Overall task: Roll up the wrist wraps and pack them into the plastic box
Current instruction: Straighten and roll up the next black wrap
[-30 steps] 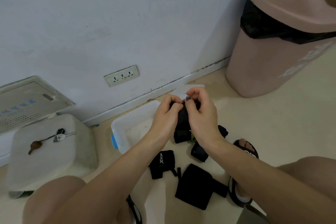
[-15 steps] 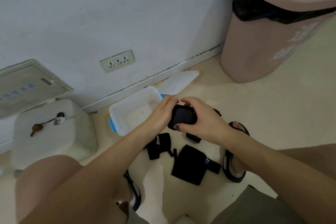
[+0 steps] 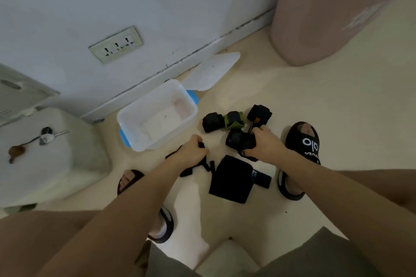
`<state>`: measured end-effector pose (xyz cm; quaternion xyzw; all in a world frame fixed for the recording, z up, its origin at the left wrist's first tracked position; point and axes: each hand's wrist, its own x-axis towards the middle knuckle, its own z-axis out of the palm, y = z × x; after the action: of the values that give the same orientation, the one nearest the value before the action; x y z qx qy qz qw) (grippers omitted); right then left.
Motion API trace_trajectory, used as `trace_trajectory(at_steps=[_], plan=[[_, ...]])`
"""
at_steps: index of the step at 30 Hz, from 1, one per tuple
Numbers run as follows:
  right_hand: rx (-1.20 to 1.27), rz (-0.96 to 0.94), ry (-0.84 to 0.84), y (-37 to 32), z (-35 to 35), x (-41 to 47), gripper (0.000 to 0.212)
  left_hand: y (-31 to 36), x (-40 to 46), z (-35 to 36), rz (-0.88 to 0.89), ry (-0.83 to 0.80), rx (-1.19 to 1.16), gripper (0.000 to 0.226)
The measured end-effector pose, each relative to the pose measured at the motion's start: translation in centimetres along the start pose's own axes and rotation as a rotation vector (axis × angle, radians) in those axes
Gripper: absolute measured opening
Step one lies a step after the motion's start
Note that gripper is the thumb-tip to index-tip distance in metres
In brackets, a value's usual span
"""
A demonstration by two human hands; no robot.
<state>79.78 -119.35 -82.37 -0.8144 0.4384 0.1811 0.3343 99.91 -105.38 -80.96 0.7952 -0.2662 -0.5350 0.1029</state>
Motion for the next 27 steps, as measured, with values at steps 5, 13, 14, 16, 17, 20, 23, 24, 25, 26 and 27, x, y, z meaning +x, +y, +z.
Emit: trace_trajectory(at_steps=[5,13,14,16,17,20,23,24,25,26,27], plan=[[-0.001,0.164,-0.06,4.6,3.6,2.9,0.054,-2.8,3.6,2.2,-0.049,-0.036,0.038,0.071],[-0.359,0.19,-0.039,7.4,8.2,6.8,0.054,-6.2,10.3,2.7,-0.048,-0.022,0.351,0.086],[-0.392,0.184,-0.03,7.5,8.6,7.3,0.055,-6.7,10.9,2.7,-0.043,-0.012,0.399,0.089],[-0.439,0.175,-0.028,7.7,9.2,8.3,0.059,-7.6,11.8,2.7,-0.026,0.011,0.505,0.095],[-0.451,0.177,-0.037,7.6,9.3,8.6,0.06,-8.0,12.1,2.7,-0.021,0.017,0.543,0.098],[-0.452,0.231,-0.001,7.2,9.5,9.0,0.063,-9.3,13.2,2.7,-0.015,-0.014,0.539,0.105],[-0.491,0.197,0.051,5.8,9.5,8.5,0.056,-10.3,13.9,2.4,-0.035,-0.031,0.489,0.112],[-0.488,0.133,0.068,5.3,9.7,8.3,0.051,-10.6,14.0,2.2,-0.043,-0.017,0.5,0.115],[-0.475,0.051,0.081,4.8,10.0,8.1,0.047,-10.9,14.2,2.1,-0.049,-0.001,0.512,0.117],[-0.44,-0.006,0.052,4.4,10.5,7.8,0.045,-11.2,14.3,2.0,-0.052,0.013,0.524,0.119],[-0.406,-0.011,0.002,4.0,11.2,7.5,0.044,-11.4,14.4,2.0,-0.059,0.021,0.533,0.121]])
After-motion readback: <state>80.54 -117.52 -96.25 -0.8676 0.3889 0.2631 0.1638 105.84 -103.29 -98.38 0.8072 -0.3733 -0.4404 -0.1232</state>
